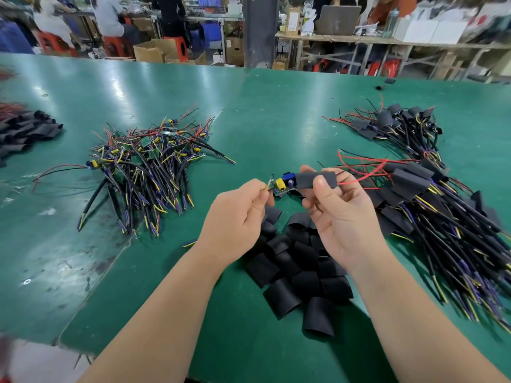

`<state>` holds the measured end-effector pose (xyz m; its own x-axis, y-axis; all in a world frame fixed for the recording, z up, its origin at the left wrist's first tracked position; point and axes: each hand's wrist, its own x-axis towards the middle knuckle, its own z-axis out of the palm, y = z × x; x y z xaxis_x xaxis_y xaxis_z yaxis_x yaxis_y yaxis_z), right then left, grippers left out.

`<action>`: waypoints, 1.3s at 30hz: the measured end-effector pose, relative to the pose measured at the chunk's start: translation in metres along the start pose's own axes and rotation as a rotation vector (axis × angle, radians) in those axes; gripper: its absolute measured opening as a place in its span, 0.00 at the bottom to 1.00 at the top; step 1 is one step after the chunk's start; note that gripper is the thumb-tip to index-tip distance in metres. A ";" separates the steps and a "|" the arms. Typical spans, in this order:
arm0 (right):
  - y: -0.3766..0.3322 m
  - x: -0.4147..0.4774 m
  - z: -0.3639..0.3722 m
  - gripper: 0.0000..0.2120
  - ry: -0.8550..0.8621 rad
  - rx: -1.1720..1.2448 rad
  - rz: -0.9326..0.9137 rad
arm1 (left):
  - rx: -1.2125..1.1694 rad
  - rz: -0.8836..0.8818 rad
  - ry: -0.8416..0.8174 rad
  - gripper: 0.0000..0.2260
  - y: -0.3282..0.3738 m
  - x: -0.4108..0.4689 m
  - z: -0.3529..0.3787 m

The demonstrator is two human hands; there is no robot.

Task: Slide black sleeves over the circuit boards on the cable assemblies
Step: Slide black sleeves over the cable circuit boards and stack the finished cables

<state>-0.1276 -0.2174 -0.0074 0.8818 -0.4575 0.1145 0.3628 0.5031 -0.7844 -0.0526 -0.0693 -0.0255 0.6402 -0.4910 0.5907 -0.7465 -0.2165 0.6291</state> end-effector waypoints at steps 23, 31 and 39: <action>0.006 -0.001 0.000 0.14 0.101 -0.018 0.114 | 0.194 0.201 0.172 0.15 0.015 0.000 0.009; 0.009 -0.002 0.002 0.18 0.109 0.019 0.136 | 0.178 0.266 0.198 0.09 0.015 0.000 0.010; 0.006 -0.002 0.000 0.12 0.090 -0.212 -0.007 | 0.292 0.304 0.090 0.10 0.011 0.002 0.009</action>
<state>-0.1271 -0.2139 -0.0122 0.8456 -0.5288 0.0726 0.2888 0.3389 -0.8954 -0.0607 -0.0802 -0.0222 0.3867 -0.4969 0.7769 -0.9153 -0.3095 0.2577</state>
